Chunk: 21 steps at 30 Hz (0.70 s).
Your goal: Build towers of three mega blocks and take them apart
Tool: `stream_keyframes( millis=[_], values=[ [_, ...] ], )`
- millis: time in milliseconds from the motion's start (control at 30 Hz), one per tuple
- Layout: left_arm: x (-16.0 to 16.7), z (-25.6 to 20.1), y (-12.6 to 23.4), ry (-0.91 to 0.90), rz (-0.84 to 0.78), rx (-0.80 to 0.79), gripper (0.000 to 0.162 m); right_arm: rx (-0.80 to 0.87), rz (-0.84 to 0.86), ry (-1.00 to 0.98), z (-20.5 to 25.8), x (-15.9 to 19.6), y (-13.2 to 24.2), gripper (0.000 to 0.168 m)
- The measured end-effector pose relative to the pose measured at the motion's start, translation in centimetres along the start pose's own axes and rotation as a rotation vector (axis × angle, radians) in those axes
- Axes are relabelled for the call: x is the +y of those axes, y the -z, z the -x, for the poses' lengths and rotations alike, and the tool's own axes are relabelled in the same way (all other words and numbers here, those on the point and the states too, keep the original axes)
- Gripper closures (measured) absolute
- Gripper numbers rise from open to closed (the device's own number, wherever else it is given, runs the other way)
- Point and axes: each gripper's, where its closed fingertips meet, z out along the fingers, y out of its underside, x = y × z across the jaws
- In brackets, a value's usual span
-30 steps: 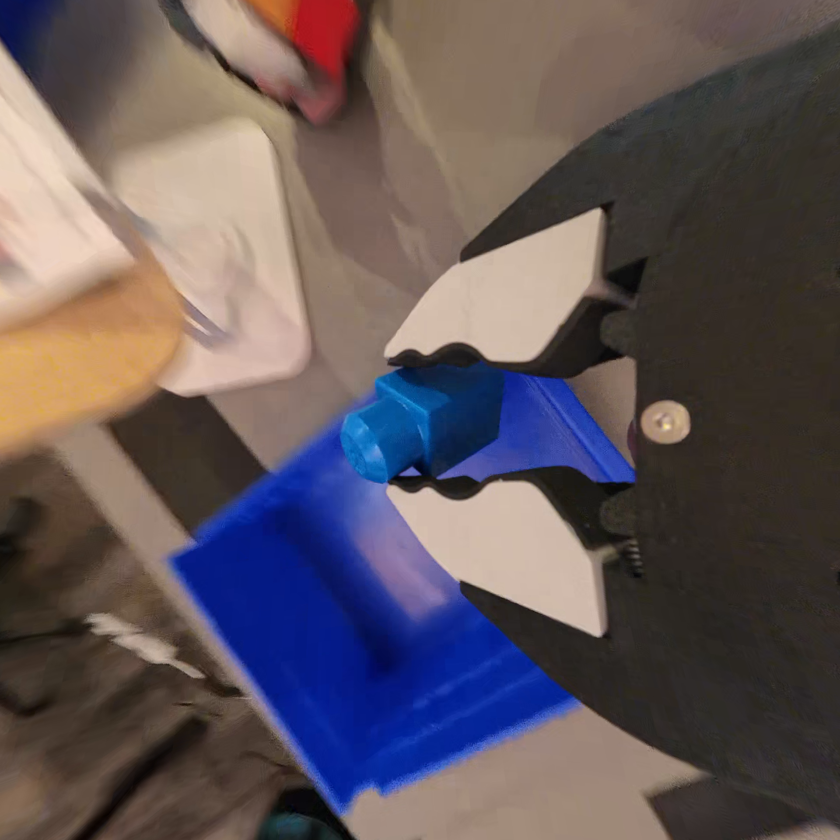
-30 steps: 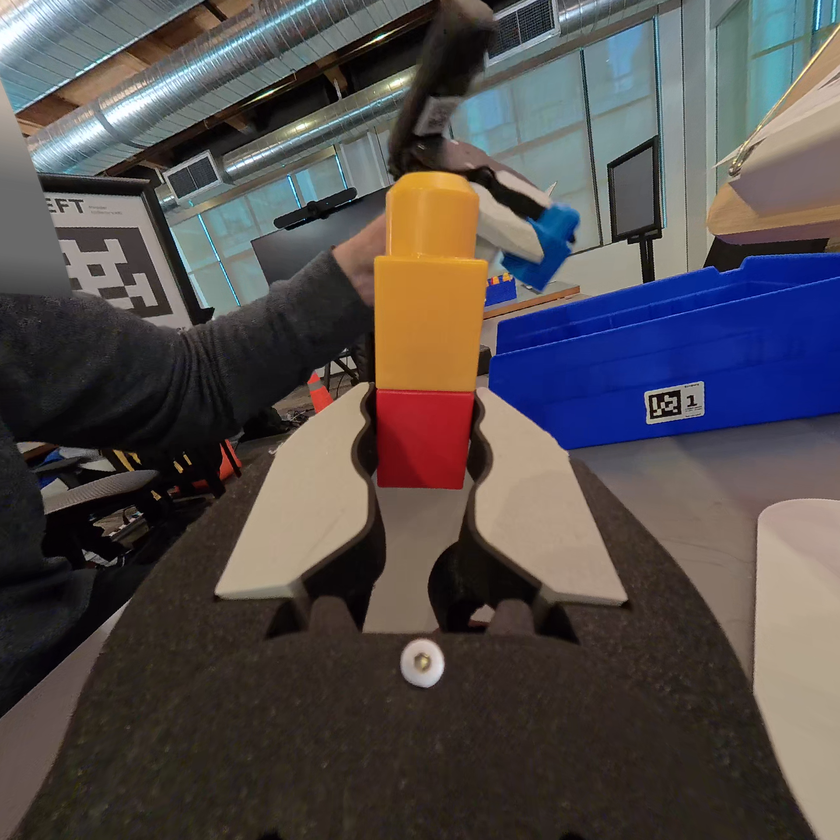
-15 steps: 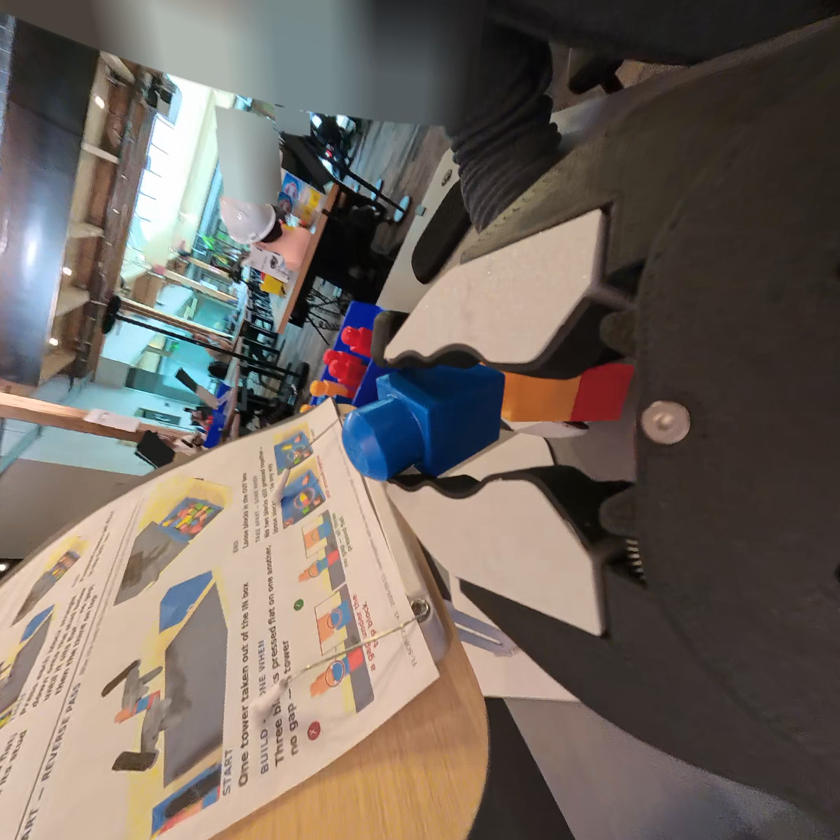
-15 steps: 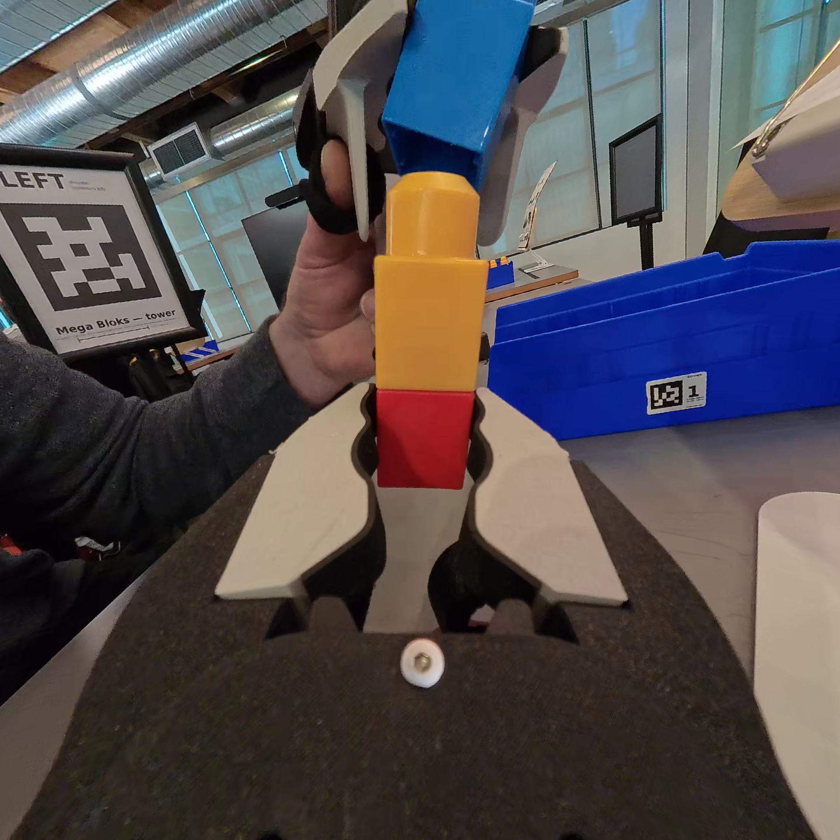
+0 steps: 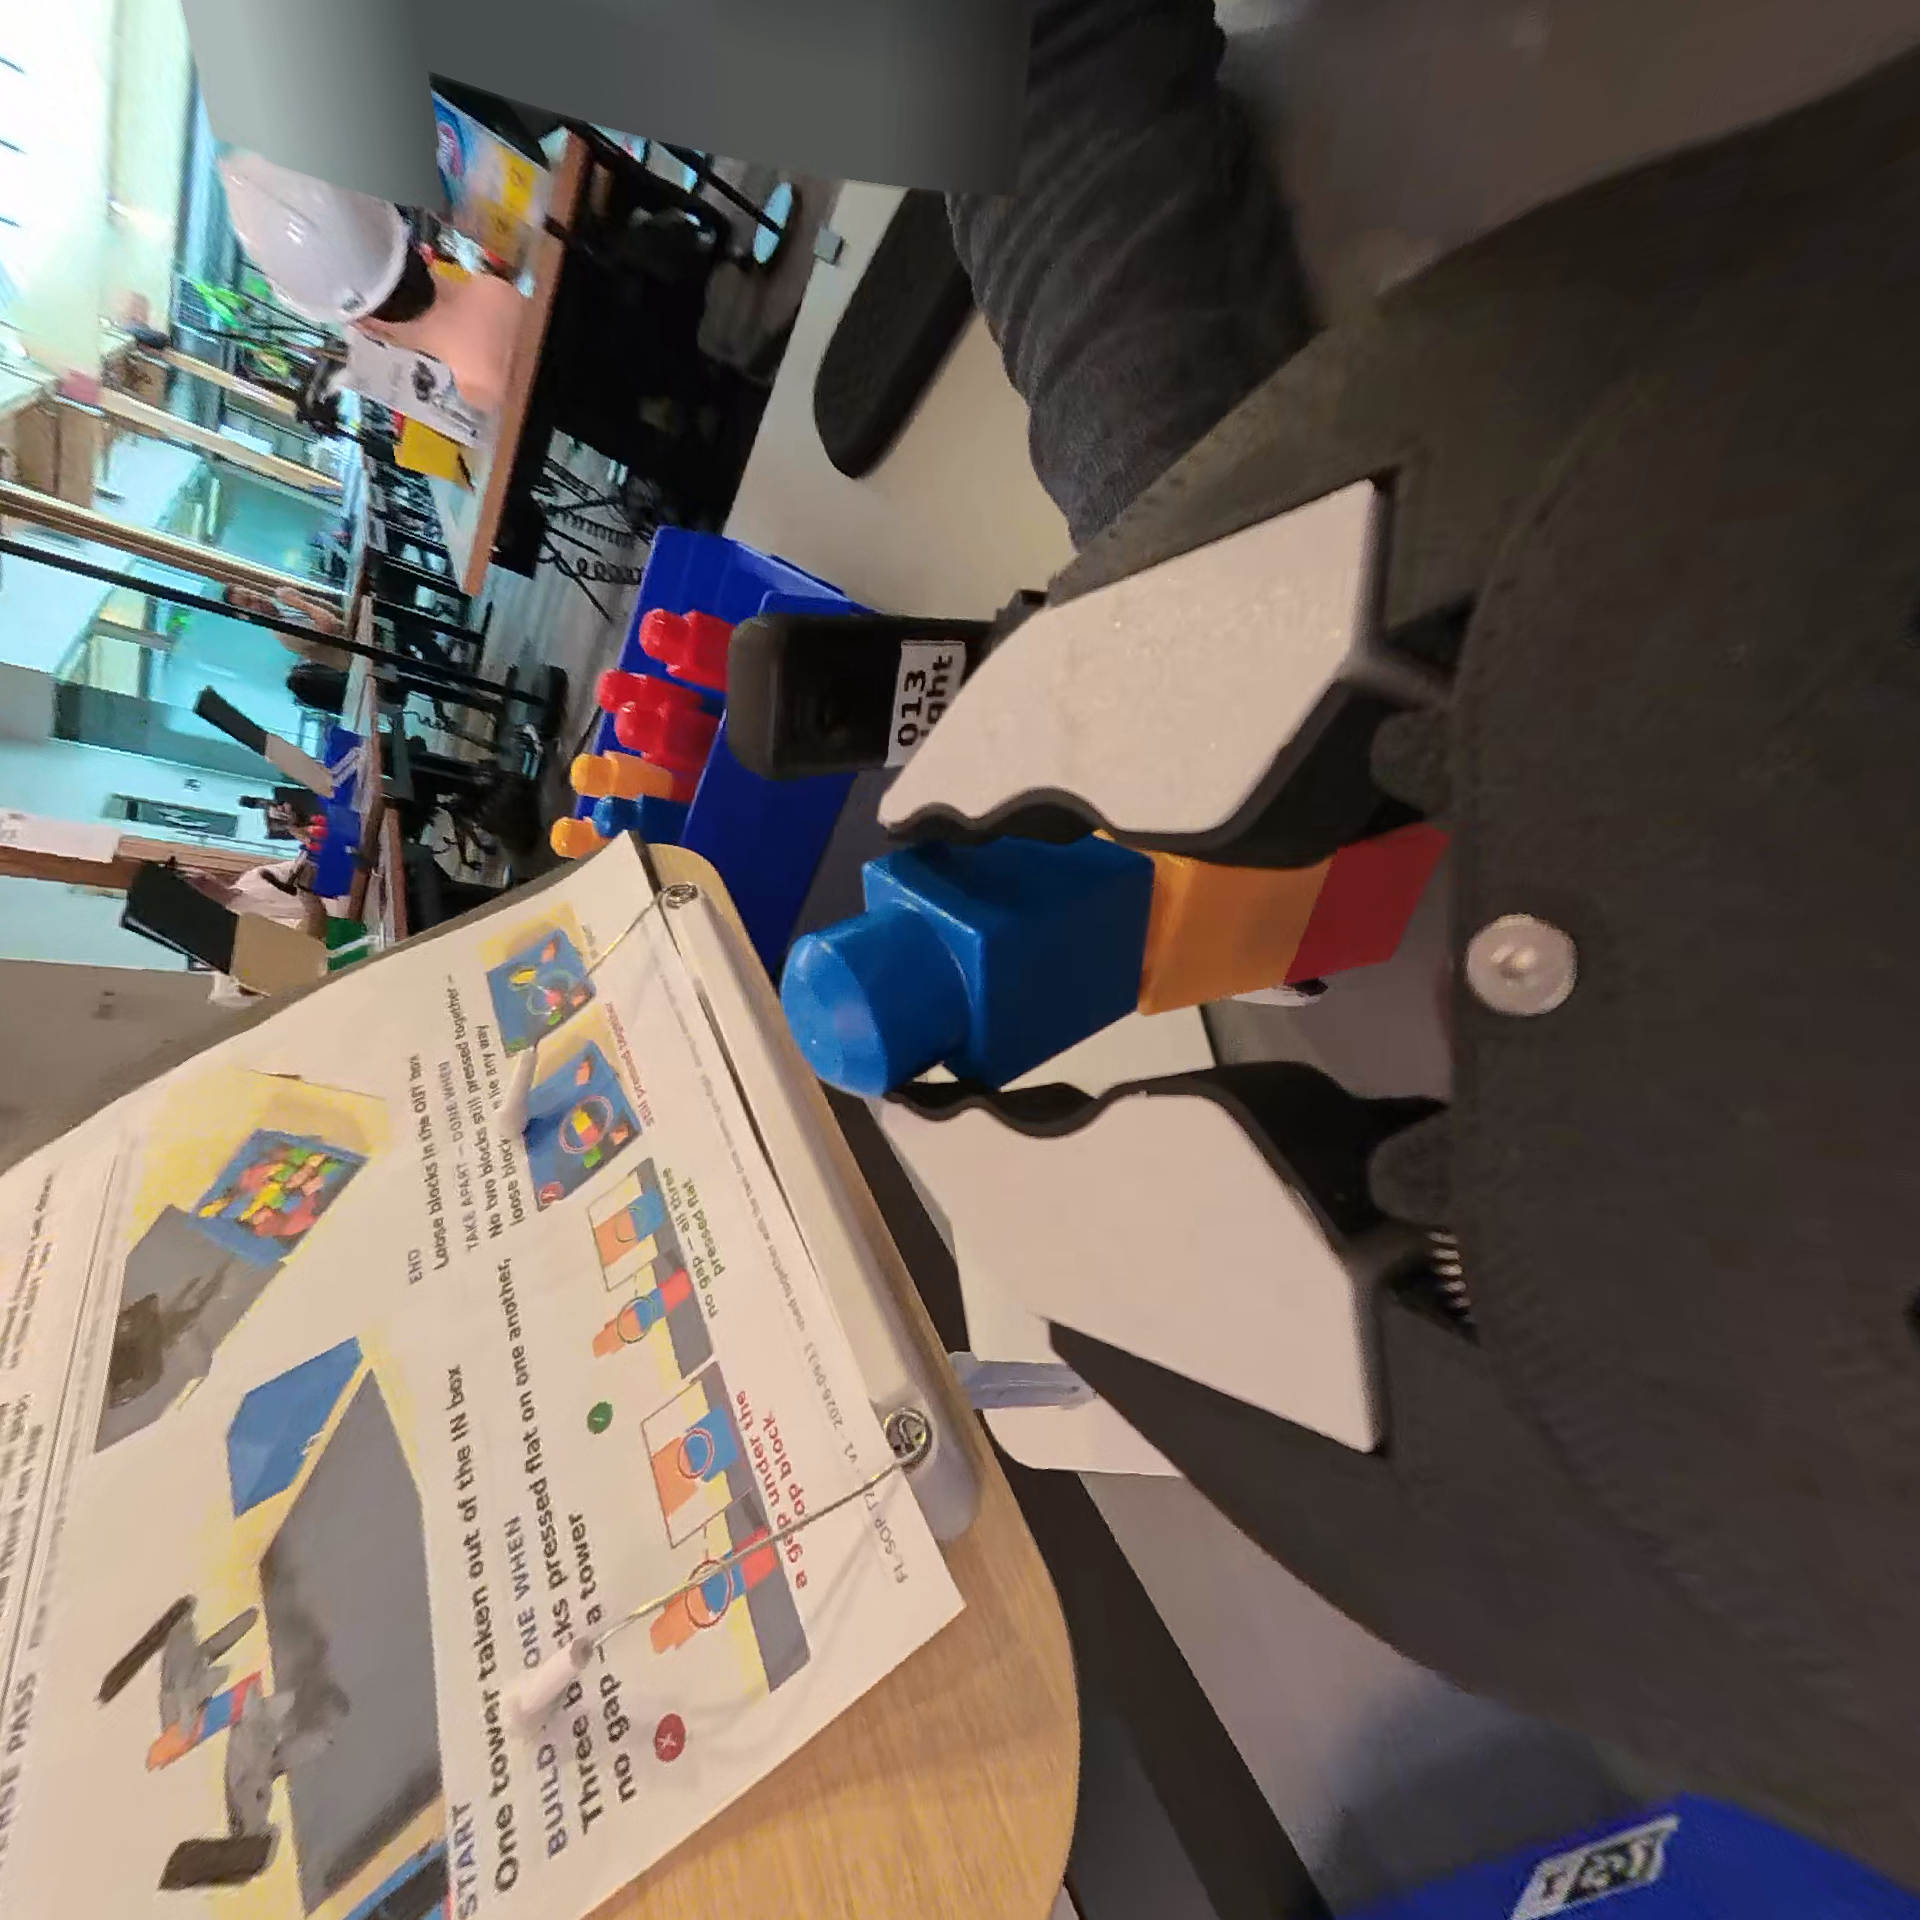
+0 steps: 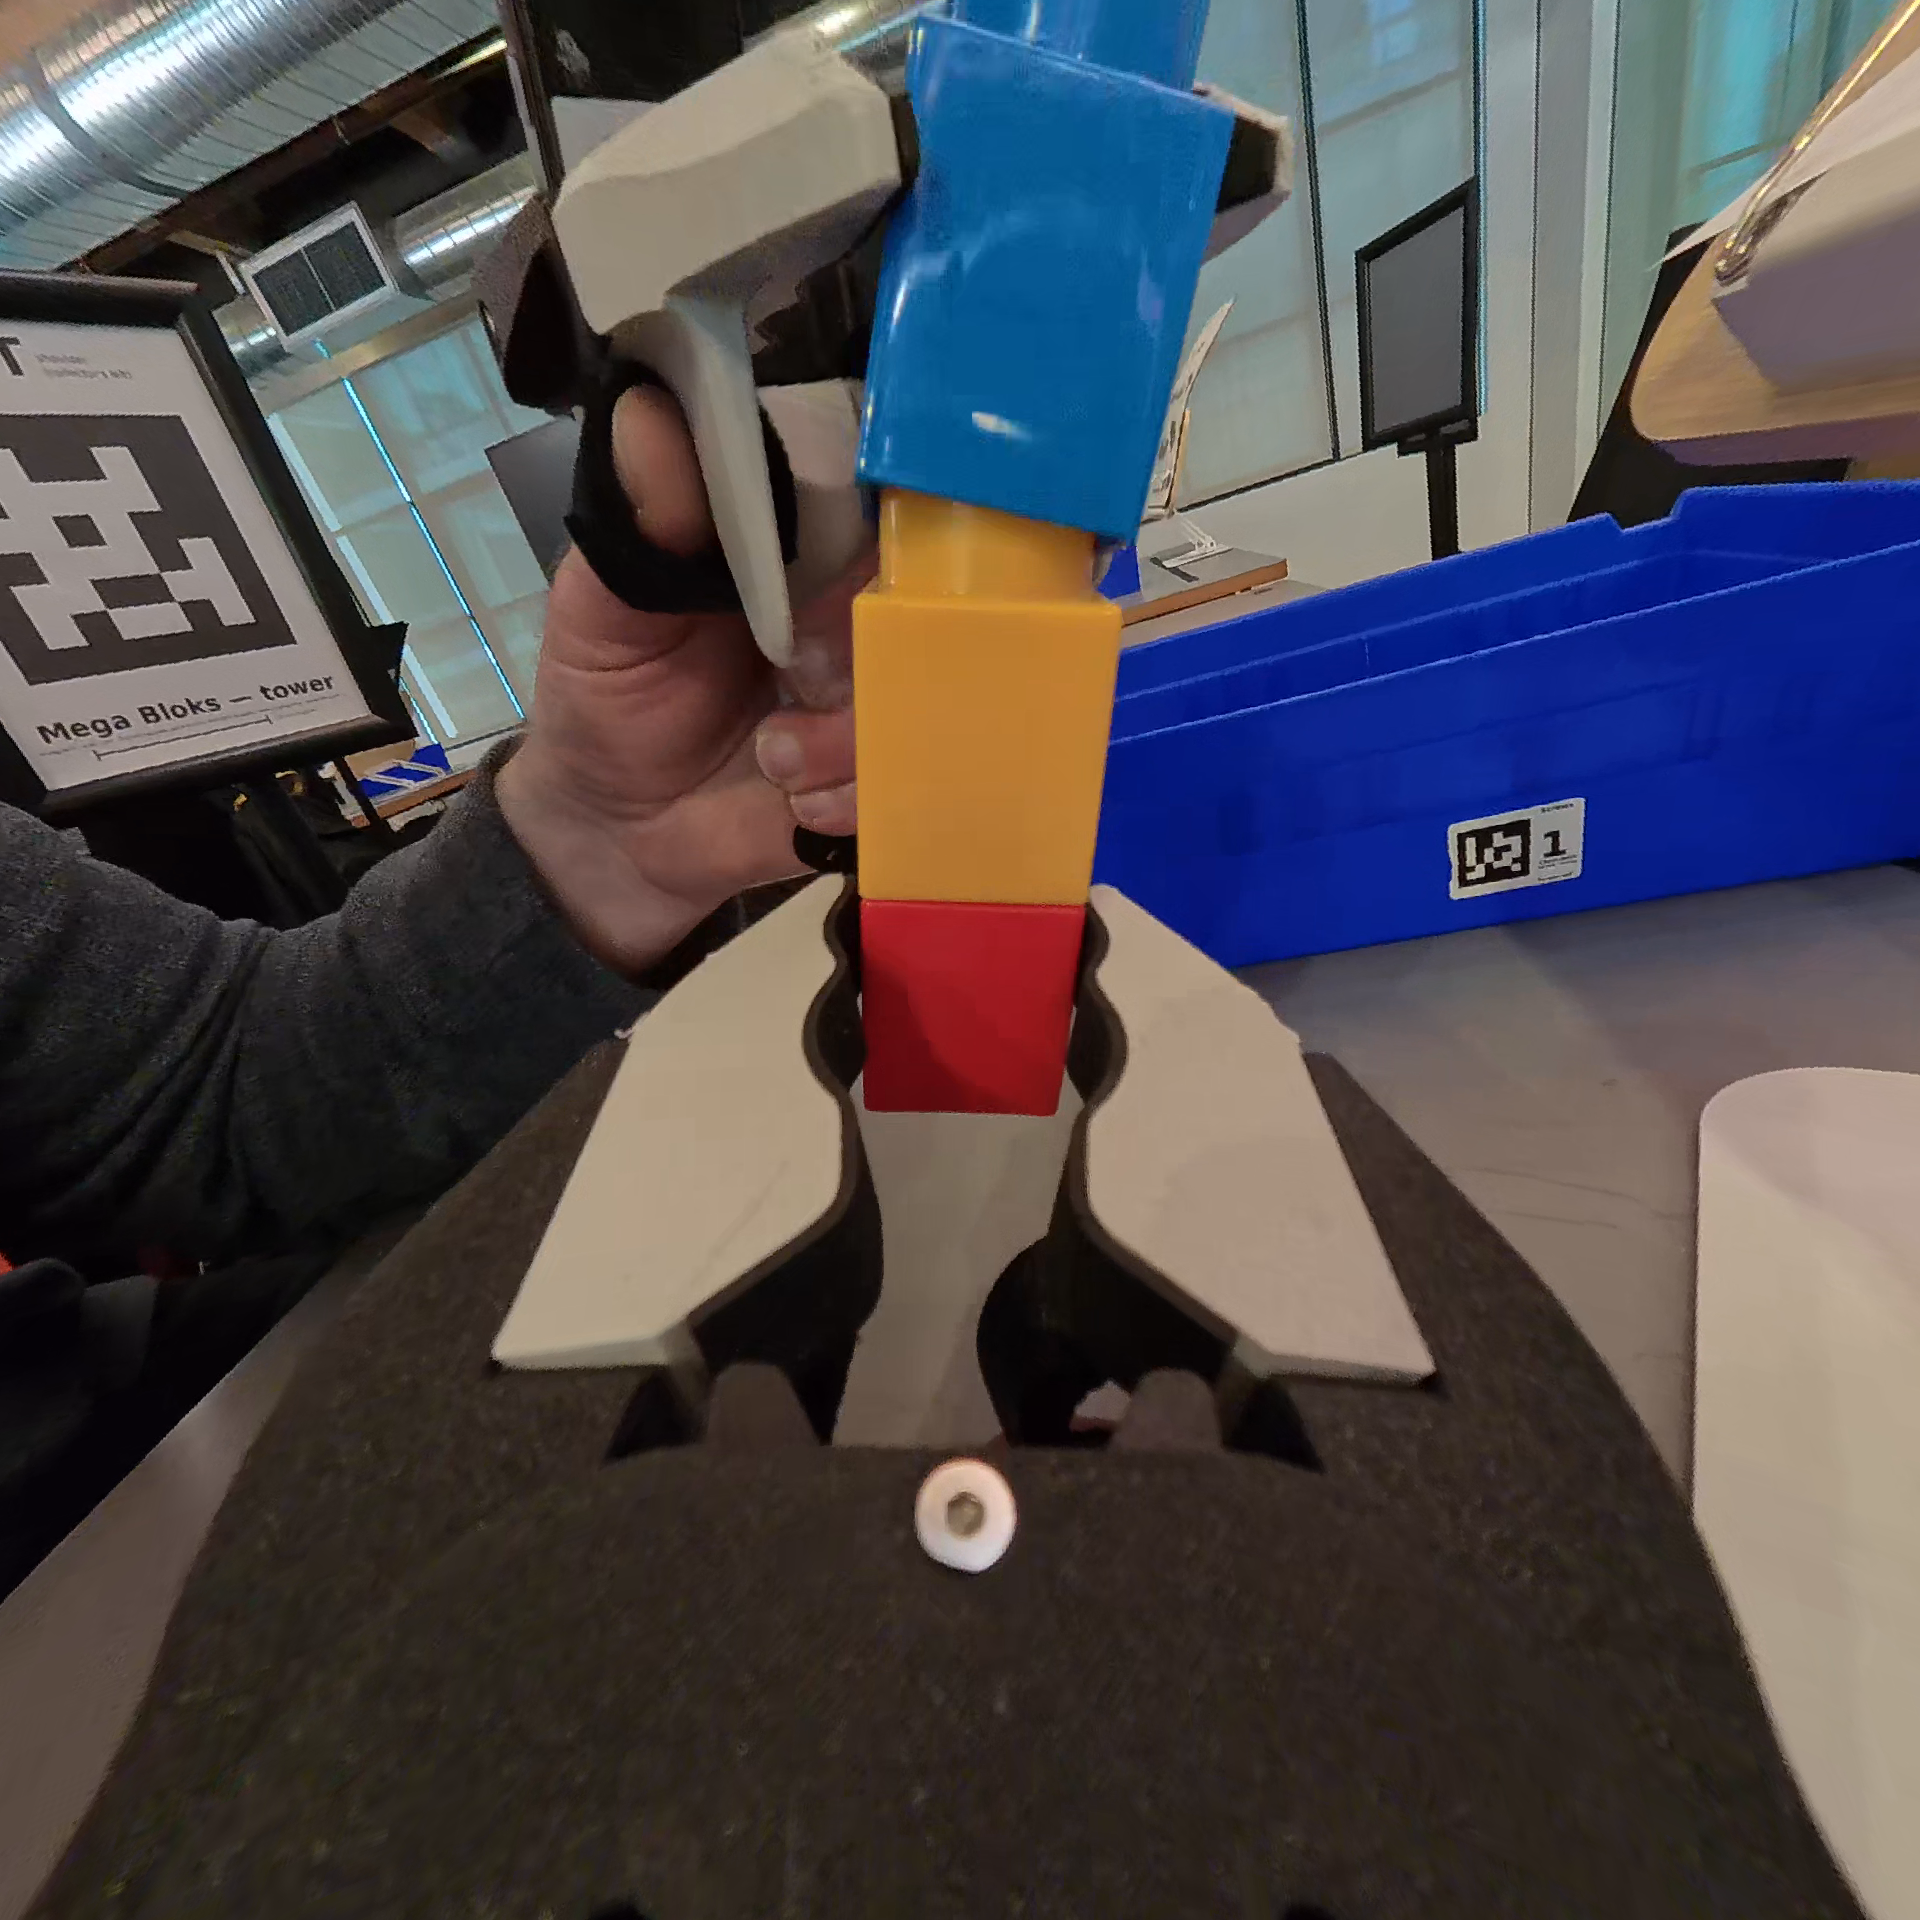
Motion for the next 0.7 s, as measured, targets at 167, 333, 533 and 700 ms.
stream_keyframes(
  millis=[167,333,533,700],
  values=[
    [0.2,0.1,0.2,-0.016,0.013,-0.016,0.119,0.008,0.011,0.002,-0.1,0.1,-0.1,0.132],
    [0.6,-0.2,0.2,-0.073,0.053,-0.016,0.119,0.012,0.043,0.012,0.0,0.5,-0.3,0.133],
    [1.1,0.0,0.4,-0.167,0.125,-0.053,0.119,0.008,0.044,-0.006,-0.1,0.6,-0.2,0.133],
    [1.5,0.0,0.8,-0.144,0.123,-0.019,0.119,0.008,0.063,0.001,0.0,0.8,-0.3,0.133]
  ],
)
